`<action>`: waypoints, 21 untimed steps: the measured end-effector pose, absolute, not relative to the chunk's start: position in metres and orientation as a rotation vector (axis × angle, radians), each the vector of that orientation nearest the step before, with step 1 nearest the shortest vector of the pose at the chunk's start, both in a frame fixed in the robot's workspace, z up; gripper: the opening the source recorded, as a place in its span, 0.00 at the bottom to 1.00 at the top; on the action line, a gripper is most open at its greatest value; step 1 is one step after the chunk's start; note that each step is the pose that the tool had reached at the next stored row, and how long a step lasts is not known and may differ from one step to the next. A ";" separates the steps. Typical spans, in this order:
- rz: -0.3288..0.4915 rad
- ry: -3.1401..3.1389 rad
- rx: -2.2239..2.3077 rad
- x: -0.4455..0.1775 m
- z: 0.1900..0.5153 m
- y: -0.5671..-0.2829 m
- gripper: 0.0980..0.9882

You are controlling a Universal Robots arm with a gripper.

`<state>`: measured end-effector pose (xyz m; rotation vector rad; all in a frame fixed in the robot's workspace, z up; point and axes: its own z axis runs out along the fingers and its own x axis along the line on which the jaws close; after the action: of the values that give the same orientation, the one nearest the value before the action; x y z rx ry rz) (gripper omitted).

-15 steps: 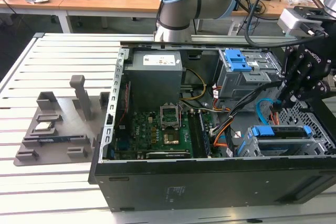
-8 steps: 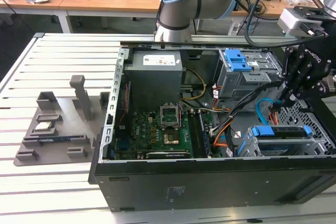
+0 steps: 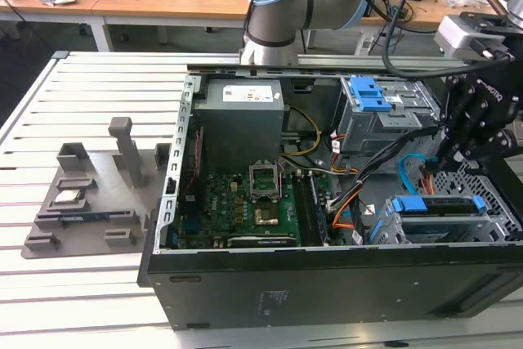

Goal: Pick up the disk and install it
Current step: 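Insert the first disk wire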

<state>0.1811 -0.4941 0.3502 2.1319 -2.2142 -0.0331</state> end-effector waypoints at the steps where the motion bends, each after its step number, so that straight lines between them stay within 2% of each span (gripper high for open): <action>1: -0.033 -2.214 2.132 0.181 0.350 -0.498 0.19; 8: -0.034 -2.215 2.132 0.181 0.350 -0.502 0.19; 9: -0.035 -2.215 2.133 0.181 0.350 -0.502 0.11; 10: -0.035 -2.215 2.133 0.181 0.350 -0.502 0.10; 18: -0.038 -2.216 2.134 0.181 0.350 -0.502 0.11; 19: -0.038 -2.216 2.134 0.181 0.350 -0.503 0.19; 21: -0.038 -2.216 2.134 0.181 0.350 -0.508 0.19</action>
<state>0.1810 -0.5081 0.3502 2.1339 -2.2165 -0.0381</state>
